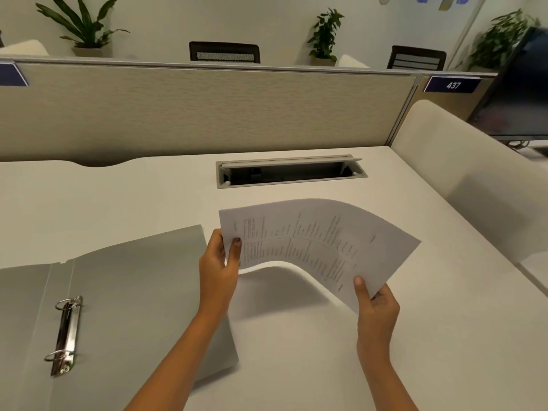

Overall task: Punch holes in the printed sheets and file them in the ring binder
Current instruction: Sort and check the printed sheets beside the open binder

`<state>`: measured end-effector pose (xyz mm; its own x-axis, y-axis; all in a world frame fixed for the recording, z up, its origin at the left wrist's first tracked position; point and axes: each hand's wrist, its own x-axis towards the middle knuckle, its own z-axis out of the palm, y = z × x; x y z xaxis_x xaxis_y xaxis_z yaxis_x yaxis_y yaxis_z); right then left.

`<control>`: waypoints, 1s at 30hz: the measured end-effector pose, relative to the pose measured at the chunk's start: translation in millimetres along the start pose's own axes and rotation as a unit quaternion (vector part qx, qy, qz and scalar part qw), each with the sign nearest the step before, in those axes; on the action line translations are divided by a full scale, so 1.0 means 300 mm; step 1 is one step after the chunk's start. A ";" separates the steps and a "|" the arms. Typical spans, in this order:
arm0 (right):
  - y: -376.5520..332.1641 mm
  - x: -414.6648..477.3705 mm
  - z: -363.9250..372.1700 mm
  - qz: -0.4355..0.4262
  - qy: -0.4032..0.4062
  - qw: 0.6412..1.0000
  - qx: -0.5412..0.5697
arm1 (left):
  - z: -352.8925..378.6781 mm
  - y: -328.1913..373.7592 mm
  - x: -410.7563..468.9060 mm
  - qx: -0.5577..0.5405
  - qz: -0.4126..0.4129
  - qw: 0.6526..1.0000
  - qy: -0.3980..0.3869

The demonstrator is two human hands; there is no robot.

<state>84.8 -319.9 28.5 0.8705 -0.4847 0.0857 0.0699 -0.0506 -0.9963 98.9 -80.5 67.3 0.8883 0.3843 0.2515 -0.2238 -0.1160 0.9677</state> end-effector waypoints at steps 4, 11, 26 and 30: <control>0.020 0.001 0.003 0.012 -0.001 1.000 -0.010 | -0.005 -0.009 -0.001 0.012 0.000 1.000 -0.001; 0.018 -0.007 -0.018 0.024 -0.015 1.000 -0.003 | -0.015 -0.025 -0.021 0.030 -0.011 0.999 -0.002; -0.075 0.038 0.023 -0.067 -0.021 0.996 -0.059 | -0.079 0.111 0.119 0.240 0.180 0.954 -0.019; -0.153 0.043 0.073 -0.140 -0.032 0.987 -0.078 | -0.117 0.241 0.171 0.306 0.267 0.910 -0.087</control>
<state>103.5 -304.8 75.1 0.8575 -0.3764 0.3507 0.2404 -0.3096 -0.9200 114.1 -37.0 150.8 0.7807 -0.0212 0.6246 -0.4241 -0.7521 0.5045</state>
